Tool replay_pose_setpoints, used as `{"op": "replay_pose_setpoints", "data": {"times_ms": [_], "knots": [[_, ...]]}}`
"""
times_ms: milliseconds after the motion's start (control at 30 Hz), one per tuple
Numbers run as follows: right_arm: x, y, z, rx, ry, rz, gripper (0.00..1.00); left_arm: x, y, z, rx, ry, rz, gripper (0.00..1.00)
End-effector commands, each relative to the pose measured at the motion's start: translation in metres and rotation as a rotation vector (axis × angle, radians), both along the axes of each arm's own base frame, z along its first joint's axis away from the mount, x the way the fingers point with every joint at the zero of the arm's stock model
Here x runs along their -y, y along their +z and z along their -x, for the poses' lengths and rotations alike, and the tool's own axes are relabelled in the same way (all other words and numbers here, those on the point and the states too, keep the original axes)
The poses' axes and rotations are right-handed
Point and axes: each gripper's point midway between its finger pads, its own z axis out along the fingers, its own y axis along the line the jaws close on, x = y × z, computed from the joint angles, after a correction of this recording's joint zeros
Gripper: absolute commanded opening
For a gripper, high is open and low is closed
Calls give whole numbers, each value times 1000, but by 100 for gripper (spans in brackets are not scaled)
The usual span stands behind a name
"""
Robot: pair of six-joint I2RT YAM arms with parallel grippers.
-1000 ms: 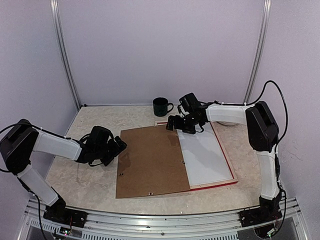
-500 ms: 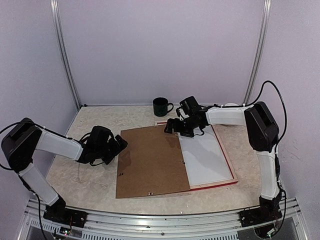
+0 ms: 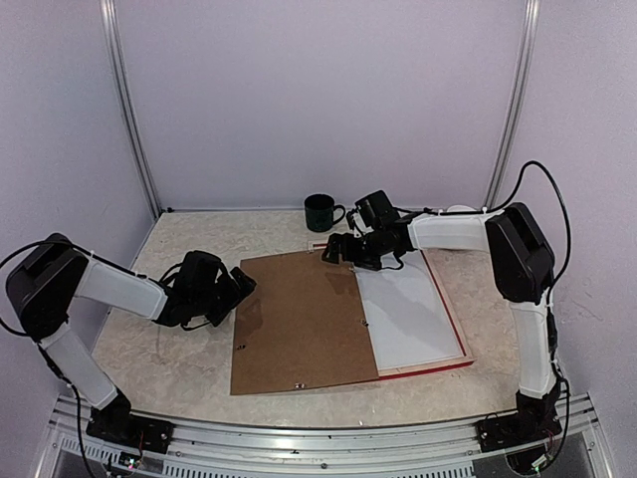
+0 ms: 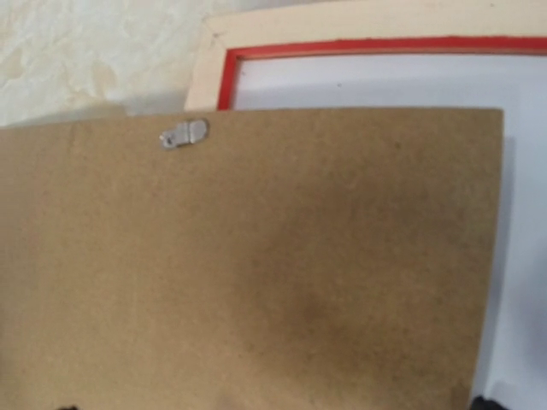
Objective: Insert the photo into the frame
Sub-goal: Adjust the fastener on the backboard.
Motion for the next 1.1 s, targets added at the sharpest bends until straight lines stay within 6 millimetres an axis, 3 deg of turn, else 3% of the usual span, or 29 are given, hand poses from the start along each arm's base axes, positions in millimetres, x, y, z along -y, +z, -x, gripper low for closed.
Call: {"op": "replay_pose_setpoints", "data": {"times_ms": [0, 267, 833, 1067], "knots": [[-8, 27, 2, 59, 26, -41, 99, -6, -43, 29, -150, -31, -48, 99], [-8, 20, 12, 31, 31, -60, 99, -6, -44, 29, -149, -31, -47, 99], [-1, 35, 17, 65, 0, -24, 99, 2, -44, 30, -150, -44, -33, 99], [-8, 24, 13, 49, 20, -26, 99, 4, -46, 31, -155, -48, -30, 99]]}}
